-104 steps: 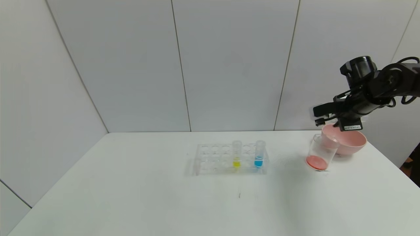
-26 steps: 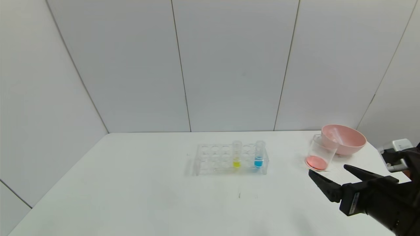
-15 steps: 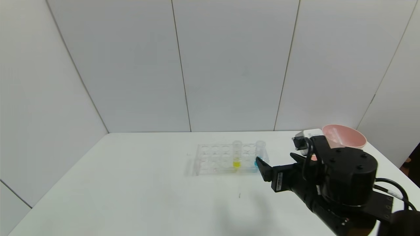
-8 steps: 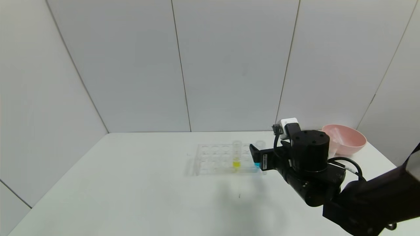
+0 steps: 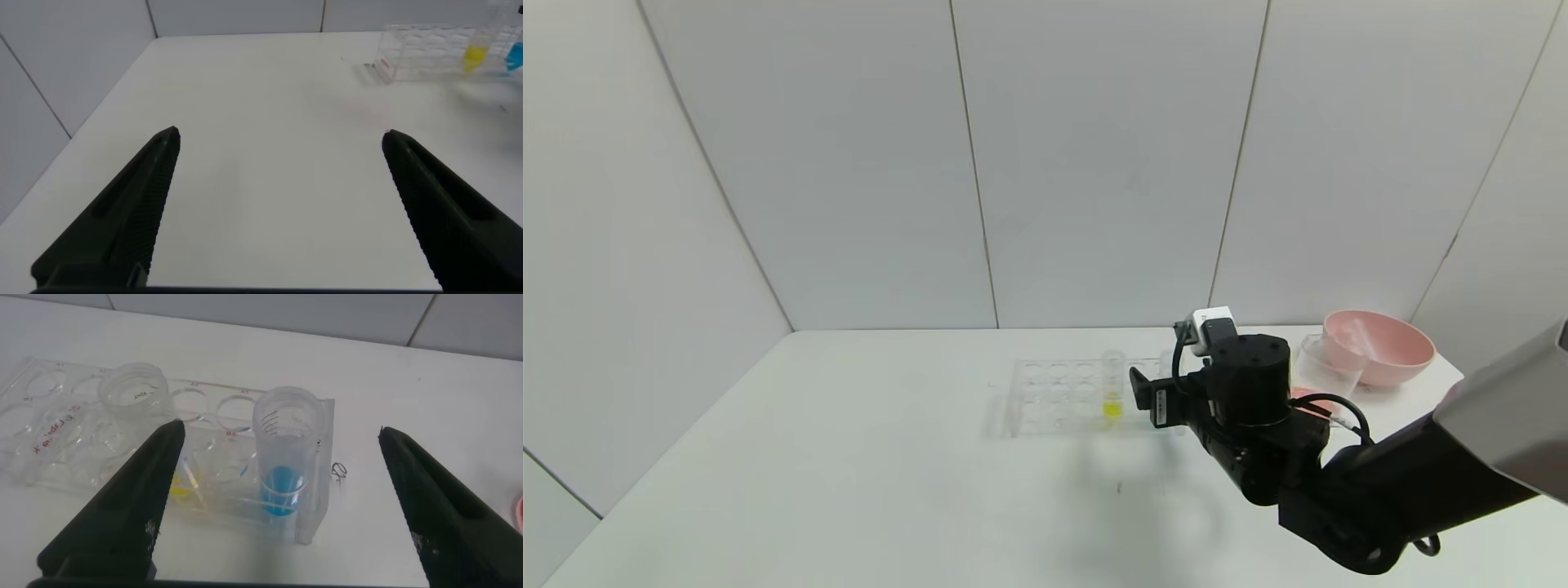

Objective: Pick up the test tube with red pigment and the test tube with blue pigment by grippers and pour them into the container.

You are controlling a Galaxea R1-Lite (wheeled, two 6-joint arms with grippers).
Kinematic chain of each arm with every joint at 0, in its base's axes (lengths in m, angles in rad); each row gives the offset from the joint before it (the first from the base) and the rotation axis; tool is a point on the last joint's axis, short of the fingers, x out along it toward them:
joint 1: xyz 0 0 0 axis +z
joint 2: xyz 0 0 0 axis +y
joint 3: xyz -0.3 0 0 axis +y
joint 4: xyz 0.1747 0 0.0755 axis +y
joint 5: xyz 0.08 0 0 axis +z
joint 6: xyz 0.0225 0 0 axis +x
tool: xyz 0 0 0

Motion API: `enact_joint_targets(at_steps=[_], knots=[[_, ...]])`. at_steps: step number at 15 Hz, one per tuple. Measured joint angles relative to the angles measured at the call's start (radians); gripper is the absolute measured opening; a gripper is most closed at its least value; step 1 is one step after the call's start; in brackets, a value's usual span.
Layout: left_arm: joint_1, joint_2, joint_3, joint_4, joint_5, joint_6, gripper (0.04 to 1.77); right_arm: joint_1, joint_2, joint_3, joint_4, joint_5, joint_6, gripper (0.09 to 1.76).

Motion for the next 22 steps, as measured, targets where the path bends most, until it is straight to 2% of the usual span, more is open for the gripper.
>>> enact_joint_targets(at_steps=[6,8,13,14,22], knots=[[0.000,0.000,0.000,0.000,0.000,0.000,1.76,0.000,0.036,-0.016,-0.004,-0.001,0.000,1.68],[0.000,0.000,0.000,0.000,0.000,0.000,1.76,0.000,0.039,-0.017,-0.004,-0.001,0.000,1.31],[0.000,0.000,0.000,0.000,0.000,0.000,1.76,-0.002,0.039,-0.016,-0.004,-0.001,0.000,0.70],[0.000,0.000,0.000,0.001,0.000,0.000,1.76,-0.003,0.038,-0.015,-0.004,-0.003,0.000,0.49],[0.000,0.000,0.000,0.000,0.000,0.000,1.76,0.000,0.006,-0.021,0.007,-0.002,-0.003,0.49]])
